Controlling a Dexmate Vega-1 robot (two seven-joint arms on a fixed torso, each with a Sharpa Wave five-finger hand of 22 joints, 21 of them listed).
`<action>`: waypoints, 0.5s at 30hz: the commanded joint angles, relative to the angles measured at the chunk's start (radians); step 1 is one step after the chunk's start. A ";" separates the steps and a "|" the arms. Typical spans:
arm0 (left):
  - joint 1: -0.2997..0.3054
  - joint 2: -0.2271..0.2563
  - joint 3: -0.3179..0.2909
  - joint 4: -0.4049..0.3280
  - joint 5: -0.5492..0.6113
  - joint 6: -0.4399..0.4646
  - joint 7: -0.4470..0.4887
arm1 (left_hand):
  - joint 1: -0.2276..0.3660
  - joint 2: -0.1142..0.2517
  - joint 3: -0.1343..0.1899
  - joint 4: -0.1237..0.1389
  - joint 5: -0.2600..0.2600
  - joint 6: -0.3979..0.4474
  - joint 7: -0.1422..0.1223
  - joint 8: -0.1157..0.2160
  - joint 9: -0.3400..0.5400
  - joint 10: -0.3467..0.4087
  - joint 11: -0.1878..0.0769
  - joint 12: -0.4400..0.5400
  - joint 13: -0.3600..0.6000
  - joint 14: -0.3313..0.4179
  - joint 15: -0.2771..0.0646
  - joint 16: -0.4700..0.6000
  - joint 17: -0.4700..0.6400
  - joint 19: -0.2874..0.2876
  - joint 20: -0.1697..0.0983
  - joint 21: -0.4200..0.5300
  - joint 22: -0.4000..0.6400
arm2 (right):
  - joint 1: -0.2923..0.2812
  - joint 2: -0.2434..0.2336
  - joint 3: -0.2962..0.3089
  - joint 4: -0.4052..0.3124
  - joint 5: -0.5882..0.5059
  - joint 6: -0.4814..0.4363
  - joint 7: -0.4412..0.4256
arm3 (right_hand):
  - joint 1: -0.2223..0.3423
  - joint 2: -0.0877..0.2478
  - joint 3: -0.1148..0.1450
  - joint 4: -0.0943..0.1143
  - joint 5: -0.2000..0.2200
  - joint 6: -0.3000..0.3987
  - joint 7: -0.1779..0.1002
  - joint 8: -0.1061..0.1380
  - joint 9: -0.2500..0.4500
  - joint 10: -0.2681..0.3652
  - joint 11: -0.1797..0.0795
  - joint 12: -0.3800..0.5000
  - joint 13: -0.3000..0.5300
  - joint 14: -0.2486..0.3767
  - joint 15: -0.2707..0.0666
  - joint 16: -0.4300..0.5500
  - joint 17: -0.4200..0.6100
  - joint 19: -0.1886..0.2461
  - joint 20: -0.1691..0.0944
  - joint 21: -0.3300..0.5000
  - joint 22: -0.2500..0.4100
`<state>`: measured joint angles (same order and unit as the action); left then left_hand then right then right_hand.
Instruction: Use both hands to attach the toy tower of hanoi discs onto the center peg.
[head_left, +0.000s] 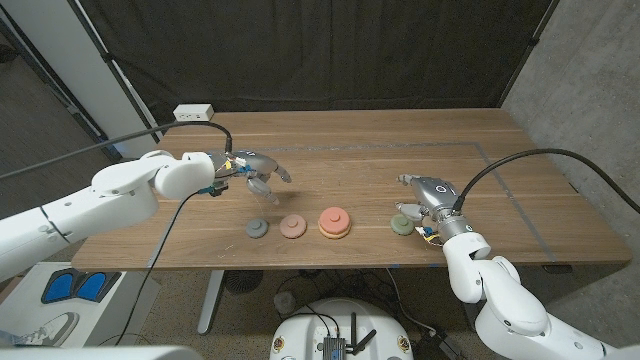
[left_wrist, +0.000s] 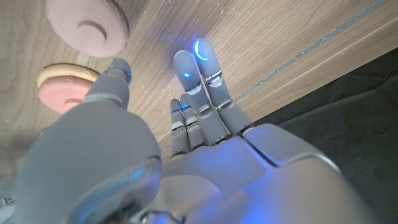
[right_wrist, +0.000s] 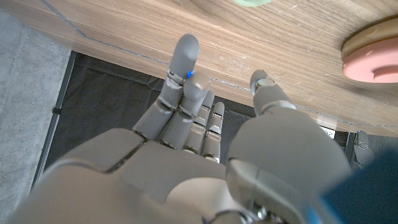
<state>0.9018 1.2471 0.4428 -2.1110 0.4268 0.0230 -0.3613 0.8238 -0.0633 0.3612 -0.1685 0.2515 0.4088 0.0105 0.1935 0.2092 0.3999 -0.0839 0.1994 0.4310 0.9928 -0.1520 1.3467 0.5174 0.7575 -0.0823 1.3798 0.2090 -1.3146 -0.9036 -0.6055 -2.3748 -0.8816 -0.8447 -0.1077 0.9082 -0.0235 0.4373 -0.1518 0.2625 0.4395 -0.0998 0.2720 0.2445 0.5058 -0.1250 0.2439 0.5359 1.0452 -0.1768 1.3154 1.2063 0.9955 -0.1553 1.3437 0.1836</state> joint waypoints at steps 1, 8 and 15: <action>0.003 0.020 -0.010 0.000 0.027 -0.100 -0.053 | -0.001 -0.013 -0.008 0.003 0.005 -0.014 0.002 -0.003 0.001 -0.020 0.001 -0.005 -0.001 -0.012 -0.066 0.000 -0.002 -0.005 -0.123 0.006 -0.002 | 0.020 0.005 -0.020 0.004 -0.014 -0.010 0.023 | -0.005 0.004 0.008 -0.003 0.005 0.009 -0.002 -0.001 0.001 0.011 0.000 0.003 0.006 -0.004 -0.041 -0.004 0.002 -0.007 -0.063 0.003 0.002; -0.003 0.019 -0.008 0.005 0.054 -0.144 -0.086 | 0.003 -0.015 -0.010 0.003 0.005 -0.036 0.002 -0.008 0.000 -0.039 0.005 -0.009 -0.003 -0.019 -0.066 0.000 -0.004 -0.013 -0.120 0.007 -0.003 | 0.030 0.010 -0.029 0.007 -0.020 -0.014 0.038 | -0.007 0.005 0.008 -0.003 0.006 0.010 -0.002 -0.001 0.002 0.011 -0.002 0.002 0.009 -0.005 -0.041 -0.006 0.001 -0.008 -0.063 0.003 0.002; -0.006 0.005 -0.005 0.001 0.083 -0.161 -0.110 | 0.006 -0.024 -0.017 0.004 0.006 -0.086 0.009 -0.014 -0.001 -0.097 0.018 -0.018 -0.007 -0.039 -0.066 0.001 -0.006 -0.028 -0.115 0.009 -0.005 | 0.030 0.012 -0.031 0.007 -0.024 -0.019 0.039 | -0.007 0.006 0.009 -0.003 0.007 0.012 -0.004 -0.002 0.002 0.011 -0.001 0.001 0.012 -0.002 -0.041 -0.005 0.004 -0.008 -0.063 0.003 0.002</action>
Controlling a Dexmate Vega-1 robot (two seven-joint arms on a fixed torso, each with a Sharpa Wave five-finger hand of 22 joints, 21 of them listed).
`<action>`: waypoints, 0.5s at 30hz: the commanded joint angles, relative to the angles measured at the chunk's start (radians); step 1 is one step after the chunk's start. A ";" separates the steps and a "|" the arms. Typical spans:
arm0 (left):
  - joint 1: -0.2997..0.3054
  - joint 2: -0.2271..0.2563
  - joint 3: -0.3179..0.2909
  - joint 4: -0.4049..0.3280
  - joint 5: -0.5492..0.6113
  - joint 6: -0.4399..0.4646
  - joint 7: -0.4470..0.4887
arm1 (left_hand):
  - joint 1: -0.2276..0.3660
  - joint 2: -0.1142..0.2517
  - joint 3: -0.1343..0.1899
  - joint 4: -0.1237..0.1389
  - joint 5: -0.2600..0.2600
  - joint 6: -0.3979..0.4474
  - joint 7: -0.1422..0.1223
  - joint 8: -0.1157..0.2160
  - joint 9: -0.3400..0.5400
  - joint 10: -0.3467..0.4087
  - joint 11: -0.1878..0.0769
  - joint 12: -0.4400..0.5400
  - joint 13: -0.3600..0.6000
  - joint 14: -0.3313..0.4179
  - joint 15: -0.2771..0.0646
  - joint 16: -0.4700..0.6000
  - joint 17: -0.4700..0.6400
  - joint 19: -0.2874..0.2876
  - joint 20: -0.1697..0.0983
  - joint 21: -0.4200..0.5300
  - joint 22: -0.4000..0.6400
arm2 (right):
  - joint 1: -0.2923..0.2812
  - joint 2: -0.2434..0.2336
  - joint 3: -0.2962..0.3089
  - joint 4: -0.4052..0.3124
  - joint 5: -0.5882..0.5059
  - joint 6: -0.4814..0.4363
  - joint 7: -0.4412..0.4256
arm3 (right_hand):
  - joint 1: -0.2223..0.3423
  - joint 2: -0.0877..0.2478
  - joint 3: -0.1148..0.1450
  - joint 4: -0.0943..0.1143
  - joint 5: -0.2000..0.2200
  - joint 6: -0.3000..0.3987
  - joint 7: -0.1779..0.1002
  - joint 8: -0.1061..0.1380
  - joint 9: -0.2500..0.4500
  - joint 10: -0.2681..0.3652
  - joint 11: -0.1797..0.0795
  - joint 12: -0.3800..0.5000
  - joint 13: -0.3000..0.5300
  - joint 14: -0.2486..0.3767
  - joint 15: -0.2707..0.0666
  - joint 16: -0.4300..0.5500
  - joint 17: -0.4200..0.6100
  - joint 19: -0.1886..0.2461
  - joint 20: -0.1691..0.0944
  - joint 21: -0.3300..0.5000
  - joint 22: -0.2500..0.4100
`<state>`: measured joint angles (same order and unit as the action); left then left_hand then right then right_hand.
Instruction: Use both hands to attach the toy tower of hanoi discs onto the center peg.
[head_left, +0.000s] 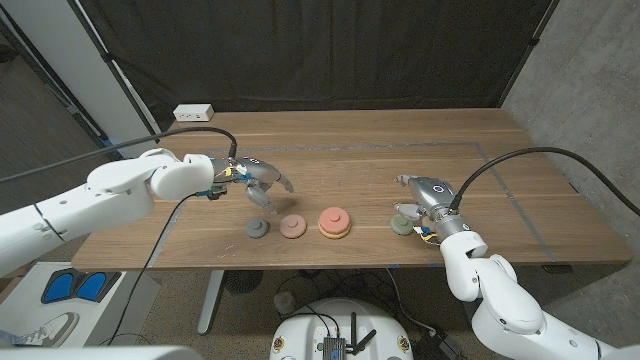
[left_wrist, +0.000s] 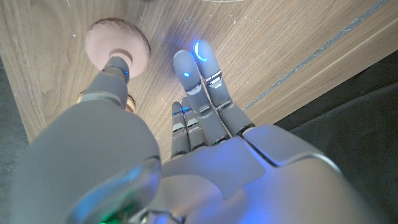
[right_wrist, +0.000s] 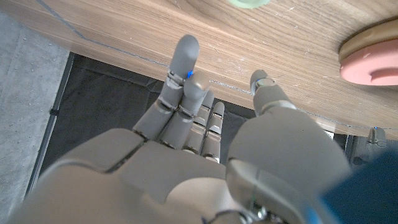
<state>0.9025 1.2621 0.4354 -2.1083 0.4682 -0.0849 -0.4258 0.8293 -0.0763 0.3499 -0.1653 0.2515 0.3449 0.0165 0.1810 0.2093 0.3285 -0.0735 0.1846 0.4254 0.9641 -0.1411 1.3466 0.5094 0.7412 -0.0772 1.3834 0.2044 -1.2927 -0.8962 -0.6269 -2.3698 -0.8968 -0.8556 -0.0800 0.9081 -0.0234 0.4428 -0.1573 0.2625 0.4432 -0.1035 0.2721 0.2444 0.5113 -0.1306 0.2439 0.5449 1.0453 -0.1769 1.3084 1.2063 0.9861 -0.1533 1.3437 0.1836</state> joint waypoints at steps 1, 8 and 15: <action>-0.012 -0.013 0.005 -0.001 0.045 -0.060 -0.055 | 0.001 -0.012 -0.006 0.001 0.006 -0.031 0.001 -0.004 -0.002 -0.030 0.007 -0.002 -0.002 -0.011 -0.077 0.002 0.002 -0.013 -0.120 0.006 -0.001 | 0.008 0.006 -0.011 0.001 -0.011 -0.011 0.013 | -0.008 0.006 0.003 0.002 0.007 0.008 0.000 -0.003 0.002 0.007 0.008 0.002 0.004 -0.004 -0.041 0.000 0.002 0.001 -0.064 0.003 0.002; -0.036 -0.036 0.023 0.011 0.047 -0.099 -0.108 | 0.001 -0.016 -0.012 0.003 0.006 -0.062 0.007 -0.004 -0.003 -0.053 0.009 0.000 -0.005 -0.027 -0.077 -0.001 -0.003 -0.030 -0.120 0.004 -0.002 | 0.004 0.002 -0.008 -0.004 -0.012 -0.016 0.016 | -0.009 0.006 0.004 0.002 0.008 0.009 0.002 -0.004 0.002 0.007 0.005 0.000 0.007 -0.004 -0.041 -0.001 0.003 0.000 -0.065 0.003 0.002; -0.045 -0.057 0.036 0.026 0.065 -0.112 -0.129 | 0.001 -0.018 -0.014 0.003 0.005 -0.072 0.009 -0.002 -0.004 -0.060 0.013 0.002 -0.006 -0.033 -0.077 -0.002 -0.005 -0.031 -0.120 0.006 -0.002 | 0.002 0.002 -0.008 -0.005 -0.013 -0.019 0.017 | -0.009 0.008 0.005 0.001 0.009 0.009 0.000 -0.005 0.003 0.008 0.006 -0.001 0.010 -0.003 -0.042 -0.002 0.003 0.000 -0.065 0.004 0.002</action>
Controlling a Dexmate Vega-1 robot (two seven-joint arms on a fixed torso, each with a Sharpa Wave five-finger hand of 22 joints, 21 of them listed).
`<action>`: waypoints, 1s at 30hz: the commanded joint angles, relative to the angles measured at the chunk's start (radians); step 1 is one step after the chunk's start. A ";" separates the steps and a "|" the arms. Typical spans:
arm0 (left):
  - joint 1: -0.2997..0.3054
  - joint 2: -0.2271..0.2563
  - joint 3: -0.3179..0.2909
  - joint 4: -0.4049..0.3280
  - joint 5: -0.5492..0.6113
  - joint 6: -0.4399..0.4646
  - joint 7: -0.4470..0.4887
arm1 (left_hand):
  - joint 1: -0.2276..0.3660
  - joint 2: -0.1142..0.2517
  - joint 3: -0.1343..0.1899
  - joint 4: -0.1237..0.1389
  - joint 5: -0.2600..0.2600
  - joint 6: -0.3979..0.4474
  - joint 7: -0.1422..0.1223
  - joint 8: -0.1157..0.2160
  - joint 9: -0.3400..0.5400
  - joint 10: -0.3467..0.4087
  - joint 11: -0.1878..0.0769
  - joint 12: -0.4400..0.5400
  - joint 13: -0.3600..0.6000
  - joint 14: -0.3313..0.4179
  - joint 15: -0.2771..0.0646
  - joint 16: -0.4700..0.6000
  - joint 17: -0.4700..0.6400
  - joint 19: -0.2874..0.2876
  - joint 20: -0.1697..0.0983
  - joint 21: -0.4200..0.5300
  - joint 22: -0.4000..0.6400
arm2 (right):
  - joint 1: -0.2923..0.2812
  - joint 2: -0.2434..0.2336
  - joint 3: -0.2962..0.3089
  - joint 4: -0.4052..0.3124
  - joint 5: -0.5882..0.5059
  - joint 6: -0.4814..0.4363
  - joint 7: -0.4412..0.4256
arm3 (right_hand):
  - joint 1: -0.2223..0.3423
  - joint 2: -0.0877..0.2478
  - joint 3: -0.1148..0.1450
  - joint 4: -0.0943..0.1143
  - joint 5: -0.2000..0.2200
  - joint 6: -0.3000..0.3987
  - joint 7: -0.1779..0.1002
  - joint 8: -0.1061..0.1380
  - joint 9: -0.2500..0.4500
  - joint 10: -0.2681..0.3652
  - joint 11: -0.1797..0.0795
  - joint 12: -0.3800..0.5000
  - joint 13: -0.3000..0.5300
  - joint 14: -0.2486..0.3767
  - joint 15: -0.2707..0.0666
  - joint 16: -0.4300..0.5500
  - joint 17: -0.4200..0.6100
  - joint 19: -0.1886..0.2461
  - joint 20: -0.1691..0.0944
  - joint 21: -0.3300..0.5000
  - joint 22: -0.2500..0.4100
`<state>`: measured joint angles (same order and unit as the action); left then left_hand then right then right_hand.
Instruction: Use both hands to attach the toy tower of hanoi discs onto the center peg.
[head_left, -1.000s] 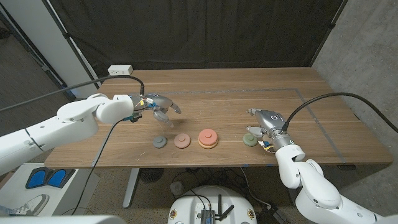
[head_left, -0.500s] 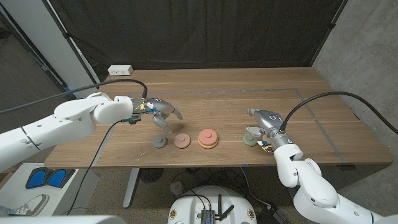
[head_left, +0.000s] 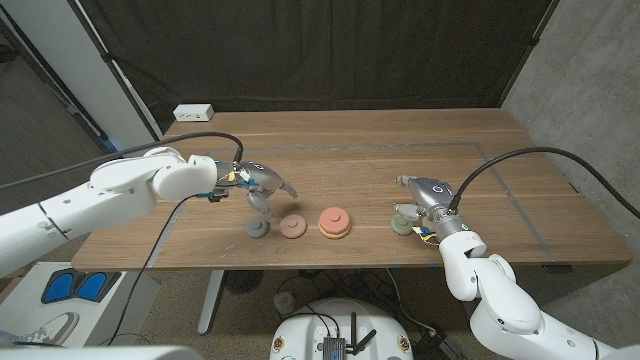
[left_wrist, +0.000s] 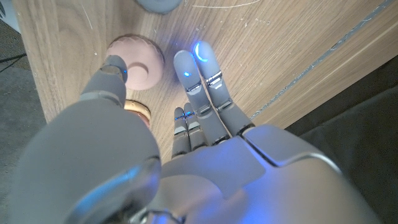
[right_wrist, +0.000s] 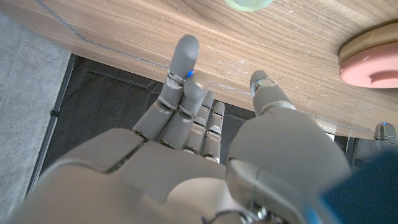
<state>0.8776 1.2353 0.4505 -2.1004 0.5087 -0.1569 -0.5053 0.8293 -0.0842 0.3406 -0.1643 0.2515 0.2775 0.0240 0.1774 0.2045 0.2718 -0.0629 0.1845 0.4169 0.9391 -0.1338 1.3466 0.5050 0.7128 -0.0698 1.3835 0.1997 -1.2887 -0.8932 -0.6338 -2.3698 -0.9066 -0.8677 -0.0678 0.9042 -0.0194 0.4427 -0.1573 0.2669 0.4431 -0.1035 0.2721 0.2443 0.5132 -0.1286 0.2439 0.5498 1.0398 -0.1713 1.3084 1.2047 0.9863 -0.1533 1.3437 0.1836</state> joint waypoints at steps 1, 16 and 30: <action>-0.020 -0.032 0.023 0.020 0.027 -0.045 -0.050 | 0.001 -0.010 -0.005 0.003 0.006 -0.006 0.002 0.002 0.001 -0.005 0.002 0.003 0.002 -0.009 -0.084 -0.001 -0.001 -0.002 -0.128 0.006 0.002 | -0.001 0.001 -0.002 -0.005 -0.004 -0.009 0.007 | -0.005 0.004 0.005 0.001 0.005 0.009 -0.001 -0.005 0.003 0.006 0.003 -0.001 0.006 0.004 -0.047 -0.001 0.006 0.000 -0.065 0.004 0.002; 0.007 -0.046 0.020 0.036 0.091 -0.098 0.026 | 0.010 -0.010 -0.009 0.001 0.007 -0.017 -0.002 0.009 -0.001 -0.014 -0.001 0.010 -0.002 -0.011 -0.084 0.006 -0.003 0.001 -0.128 0.014 0.001 | 0.003 0.009 -0.011 -0.002 -0.012 -0.014 0.007 | -0.005 0.005 0.007 0.000 0.007 0.010 0.000 -0.008 0.003 0.008 0.002 -0.003 0.012 -0.003 -0.047 -0.010 -0.001 -0.002 -0.065 0.004 0.002; 0.066 -0.043 -0.002 0.052 0.129 -0.115 0.135 | 0.019 -0.012 -0.013 0.001 0.008 -0.005 -0.008 0.018 -0.003 -0.006 -0.012 0.019 -0.006 -0.010 -0.084 0.010 -0.010 0.004 -0.126 0.020 0.000 | 0.014 0.014 -0.020 -0.001 -0.029 -0.017 0.020 | -0.005 0.006 0.007 -0.001 0.008 0.011 0.001 -0.010 0.004 0.008 0.001 -0.005 0.018 0.000 -0.047 -0.011 0.002 -0.003 -0.064 0.004 0.002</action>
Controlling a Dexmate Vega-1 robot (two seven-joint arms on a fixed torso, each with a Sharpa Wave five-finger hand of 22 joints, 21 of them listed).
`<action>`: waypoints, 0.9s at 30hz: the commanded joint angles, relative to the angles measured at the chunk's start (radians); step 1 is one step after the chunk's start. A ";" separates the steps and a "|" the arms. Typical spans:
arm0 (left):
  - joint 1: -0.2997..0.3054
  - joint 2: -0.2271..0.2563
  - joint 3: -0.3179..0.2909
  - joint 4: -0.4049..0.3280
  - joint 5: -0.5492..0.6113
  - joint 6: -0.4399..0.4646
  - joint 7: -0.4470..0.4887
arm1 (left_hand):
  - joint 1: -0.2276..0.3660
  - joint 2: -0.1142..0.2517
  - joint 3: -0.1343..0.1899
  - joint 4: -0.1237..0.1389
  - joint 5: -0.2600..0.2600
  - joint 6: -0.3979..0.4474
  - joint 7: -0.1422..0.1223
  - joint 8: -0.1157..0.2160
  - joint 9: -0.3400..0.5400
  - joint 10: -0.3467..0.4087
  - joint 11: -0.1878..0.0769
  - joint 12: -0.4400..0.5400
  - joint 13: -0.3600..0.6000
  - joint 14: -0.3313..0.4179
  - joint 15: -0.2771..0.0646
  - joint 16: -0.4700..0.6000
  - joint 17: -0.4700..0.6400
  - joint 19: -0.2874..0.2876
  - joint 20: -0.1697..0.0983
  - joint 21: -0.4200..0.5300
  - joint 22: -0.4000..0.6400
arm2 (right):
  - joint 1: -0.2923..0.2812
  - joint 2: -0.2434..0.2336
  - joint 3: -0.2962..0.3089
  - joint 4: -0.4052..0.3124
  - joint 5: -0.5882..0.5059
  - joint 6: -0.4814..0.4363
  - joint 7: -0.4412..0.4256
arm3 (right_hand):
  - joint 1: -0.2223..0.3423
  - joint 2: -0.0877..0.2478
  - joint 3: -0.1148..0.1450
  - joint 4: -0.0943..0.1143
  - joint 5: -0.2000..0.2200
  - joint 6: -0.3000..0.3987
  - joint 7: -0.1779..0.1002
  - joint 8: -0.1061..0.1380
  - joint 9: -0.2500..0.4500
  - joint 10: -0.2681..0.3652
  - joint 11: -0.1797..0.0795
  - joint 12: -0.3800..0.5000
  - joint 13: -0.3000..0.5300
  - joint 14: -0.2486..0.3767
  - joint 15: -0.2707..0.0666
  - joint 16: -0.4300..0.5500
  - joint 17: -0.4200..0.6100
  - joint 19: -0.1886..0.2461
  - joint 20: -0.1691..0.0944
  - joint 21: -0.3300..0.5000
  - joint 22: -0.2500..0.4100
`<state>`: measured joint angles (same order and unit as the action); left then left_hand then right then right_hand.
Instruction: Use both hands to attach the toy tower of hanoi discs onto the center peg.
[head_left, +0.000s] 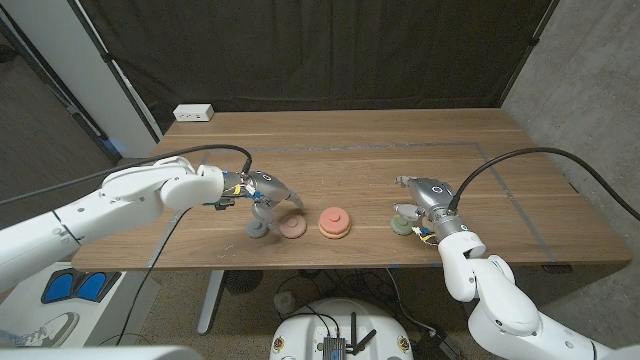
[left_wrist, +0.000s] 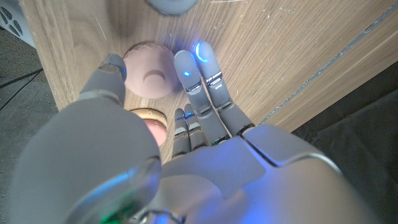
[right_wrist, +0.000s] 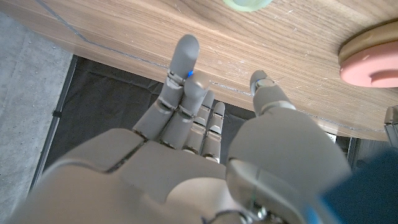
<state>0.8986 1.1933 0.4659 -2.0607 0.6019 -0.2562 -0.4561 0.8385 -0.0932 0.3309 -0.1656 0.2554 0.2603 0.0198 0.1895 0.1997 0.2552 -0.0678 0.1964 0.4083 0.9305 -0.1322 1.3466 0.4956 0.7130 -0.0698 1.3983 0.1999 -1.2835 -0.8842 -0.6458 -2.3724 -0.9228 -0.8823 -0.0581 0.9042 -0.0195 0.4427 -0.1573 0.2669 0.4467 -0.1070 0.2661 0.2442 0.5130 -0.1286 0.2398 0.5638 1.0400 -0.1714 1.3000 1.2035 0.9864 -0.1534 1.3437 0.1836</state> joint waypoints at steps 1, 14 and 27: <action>0.047 -0.002 -0.018 0.014 0.037 -0.017 0.090 | 0.010 -0.003 -0.003 0.002 0.004 0.013 -0.004 0.007 0.002 0.011 -0.007 0.007 0.002 0.000 -0.085 0.011 0.000 0.005 -0.126 0.006 -0.001 | 0.010 0.005 -0.008 0.002 -0.014 -0.003 0.013 | -0.005 0.006 0.007 -0.001 0.009 0.008 0.002 -0.004 0.004 0.008 0.001 -0.001 0.004 0.001 -0.047 -0.001 0.004 -0.003 -0.064 0.004 0.002; 0.059 -0.020 -0.010 0.040 0.061 -0.026 0.131 | 0.016 0.001 -0.004 0.003 0.005 0.018 -0.004 0.009 0.001 0.015 -0.006 0.011 -0.001 0.001 -0.085 0.014 -0.005 0.002 -0.123 0.010 -0.001 | 0.016 0.014 -0.014 0.006 -0.026 -0.007 0.030 | -0.006 0.006 0.008 -0.001 0.010 0.006 0.003 -0.006 0.005 0.007 0.004 -0.004 0.009 0.002 -0.047 -0.003 0.004 -0.004 -0.064 0.005 0.002; 0.072 -0.027 -0.009 0.059 0.046 -0.021 0.153 | 0.020 0.006 -0.005 0.005 0.007 0.028 -0.007 0.012 0.001 0.022 -0.010 0.014 -0.004 0.002 -0.085 0.016 -0.010 0.000 -0.121 0.015 -0.002 | 0.021 0.023 -0.016 0.009 -0.033 -0.008 0.037 | -0.007 0.006 0.008 -0.001 0.011 0.006 0.001 -0.009 0.005 0.007 0.005 -0.006 0.014 -0.002 -0.047 -0.010 0.000 -0.004 -0.064 0.006 0.002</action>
<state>0.9539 1.1712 0.4584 -2.0165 0.6558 -0.2828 -0.3319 0.8479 -0.0920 0.3283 -0.1629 0.2554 0.2746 0.0129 0.1971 0.1999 0.2662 -0.0788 0.2003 0.4031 0.9305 -0.1322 1.3575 0.4858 0.7130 -0.0698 1.4080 0.1950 -1.2679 -0.8704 -0.6584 -2.3671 -0.9496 -0.8905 -0.0275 0.8962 -0.0115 0.4427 -0.1572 0.2746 0.4466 -0.1070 0.2567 0.2442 0.5129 -0.1287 0.2398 0.5727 1.0400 -0.1715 1.2922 1.2035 0.9865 -0.1534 1.3437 0.1836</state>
